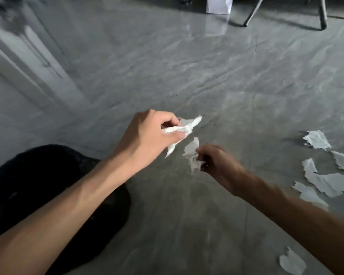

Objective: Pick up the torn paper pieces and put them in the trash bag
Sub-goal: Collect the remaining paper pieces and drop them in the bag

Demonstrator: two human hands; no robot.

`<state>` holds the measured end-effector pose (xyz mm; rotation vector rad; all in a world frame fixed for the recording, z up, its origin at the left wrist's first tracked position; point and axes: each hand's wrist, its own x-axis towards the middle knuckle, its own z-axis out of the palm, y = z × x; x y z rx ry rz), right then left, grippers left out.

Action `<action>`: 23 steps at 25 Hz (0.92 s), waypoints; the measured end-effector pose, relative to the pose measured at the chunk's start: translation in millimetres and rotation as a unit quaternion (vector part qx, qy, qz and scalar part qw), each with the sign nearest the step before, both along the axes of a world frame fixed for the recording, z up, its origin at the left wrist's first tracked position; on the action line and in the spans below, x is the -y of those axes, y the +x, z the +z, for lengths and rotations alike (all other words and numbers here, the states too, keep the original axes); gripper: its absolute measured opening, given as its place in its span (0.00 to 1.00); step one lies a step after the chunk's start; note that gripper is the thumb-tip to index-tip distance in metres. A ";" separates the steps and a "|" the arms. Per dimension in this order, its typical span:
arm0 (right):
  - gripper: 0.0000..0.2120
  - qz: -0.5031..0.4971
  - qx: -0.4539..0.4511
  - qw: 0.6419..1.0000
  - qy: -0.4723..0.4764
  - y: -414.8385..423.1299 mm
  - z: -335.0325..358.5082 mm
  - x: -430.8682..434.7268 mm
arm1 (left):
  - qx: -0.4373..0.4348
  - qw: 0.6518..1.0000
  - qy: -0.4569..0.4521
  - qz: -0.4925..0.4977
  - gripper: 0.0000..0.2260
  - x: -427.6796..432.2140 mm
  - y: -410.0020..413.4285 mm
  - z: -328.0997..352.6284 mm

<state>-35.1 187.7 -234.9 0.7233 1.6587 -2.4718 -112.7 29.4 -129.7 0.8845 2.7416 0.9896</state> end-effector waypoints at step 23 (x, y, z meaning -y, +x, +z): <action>0.23 0.267 -0.110 0.763 0.578 -94.2 56.1 214.6 | 0.075 0.936 -0.161 0.305 0.09 279.1 21.2 -44.8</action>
